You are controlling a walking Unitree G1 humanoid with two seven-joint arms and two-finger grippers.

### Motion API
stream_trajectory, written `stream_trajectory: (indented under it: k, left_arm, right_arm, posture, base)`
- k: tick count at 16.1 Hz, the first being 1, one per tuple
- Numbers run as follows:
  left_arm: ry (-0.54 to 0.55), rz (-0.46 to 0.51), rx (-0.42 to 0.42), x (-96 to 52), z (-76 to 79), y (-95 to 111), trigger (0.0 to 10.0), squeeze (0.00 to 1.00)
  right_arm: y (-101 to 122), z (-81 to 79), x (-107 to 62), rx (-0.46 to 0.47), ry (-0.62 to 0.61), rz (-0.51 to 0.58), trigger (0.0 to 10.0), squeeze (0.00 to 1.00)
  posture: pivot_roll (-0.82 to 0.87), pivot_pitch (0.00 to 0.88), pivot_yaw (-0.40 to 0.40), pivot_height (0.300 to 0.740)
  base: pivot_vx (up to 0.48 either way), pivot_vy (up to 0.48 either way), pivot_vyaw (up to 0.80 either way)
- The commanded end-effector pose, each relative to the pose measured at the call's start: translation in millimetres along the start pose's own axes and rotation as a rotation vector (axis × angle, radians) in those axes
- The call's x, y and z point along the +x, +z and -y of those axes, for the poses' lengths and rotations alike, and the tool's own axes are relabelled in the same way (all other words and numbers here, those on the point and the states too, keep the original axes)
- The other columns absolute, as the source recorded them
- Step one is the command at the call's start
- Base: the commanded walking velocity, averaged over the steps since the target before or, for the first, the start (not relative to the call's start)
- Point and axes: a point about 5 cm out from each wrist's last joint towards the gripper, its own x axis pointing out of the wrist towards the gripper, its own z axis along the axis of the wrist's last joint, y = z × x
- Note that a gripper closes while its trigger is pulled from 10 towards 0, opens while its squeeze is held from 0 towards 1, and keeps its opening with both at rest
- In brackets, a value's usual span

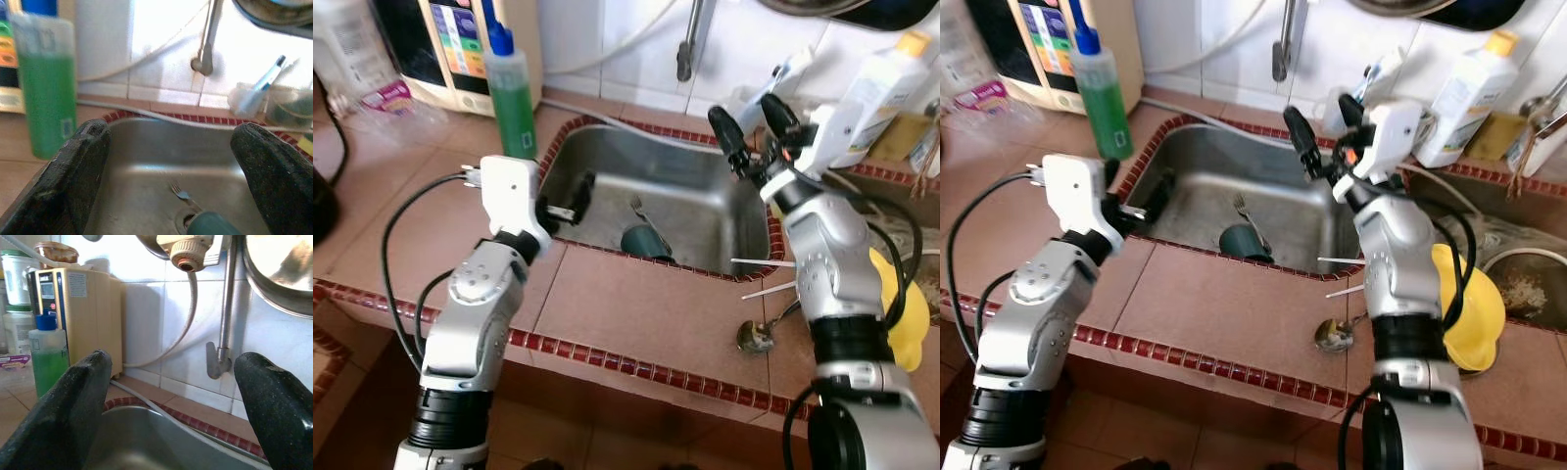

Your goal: Kitchen organization

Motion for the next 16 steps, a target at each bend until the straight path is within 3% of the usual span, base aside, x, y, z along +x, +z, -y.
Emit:
stream_trajectory:
  k: [1,2,3,5,10,13,16]
  left_arm:
    - [0.009,0.021,0.000,1.6,-1.9,4.1,10.0,0.00]
    - [0.012,0.023,0.003,1.3,-3.5,4.5,10.0,0.00]
    - [0.024,0.035,0.006,-0.2,-9.1,4.1,10.0,0.00]
    - [0.032,0.041,0.011,-3.8,-11.9,2.4,10.0,0.00]
    - [0.000,0.043,0.057,-19.3,-7.3,-10.3,10.0,0.00]
    - [-0.019,0.040,0.086,-22.7,-7.3,-15.3,10.0,0.00]
    - [-0.022,0.042,0.081,-20.9,-9.0,-15.0,10.0,0.00]
  right_arm:
    - [5.2,0.7,-2.7,-0.030,-0.014,0.009,10.0,0.00]
    - [4.0,0.6,-4.6,-0.037,-0.025,0.006,10.0,0.00]
    - [-0.8,-0.7,-11.8,-0.114,-0.074,-0.012,10.0,0.00]
    - [-1.2,1.2,-18.2,-0.174,-0.137,-0.011,10.0,0.00]
    - [-2.7,5.9,-50.2,-0.323,-0.294,-0.027,10.0,0.00]
    - [-8.9,5.9,-65.1,-0.319,-0.313,-0.068,10.0,0.00]
    - [-9.5,2.7,-65.2,-0.332,-0.300,-0.075,10.0,0.00]
  posture:
    - [-0.07,0.030,-0.043,0.740]
    - [-0.07,0.029,-0.043,0.740]
    - [-0.06,0.006,-0.040,0.740]
    - [-0.07,0.000,-0.035,0.740]
    - [-0.10,0.000,-0.013,0.740]
    - [-0.12,0.000,0.000,0.740]
    - [-0.12,0.000,0.001,0.740]
  base:
    - [0.000,0.000,0.00]
    - [0.000,0.000,0.00]
    - [0.000,0.000,0.00]
    - [0.000,0.000,0.00]
    - [0.000,0.000,0.00]
    - [0.000,-0.160,0.00]
    - [0.000,-0.480,0.00]
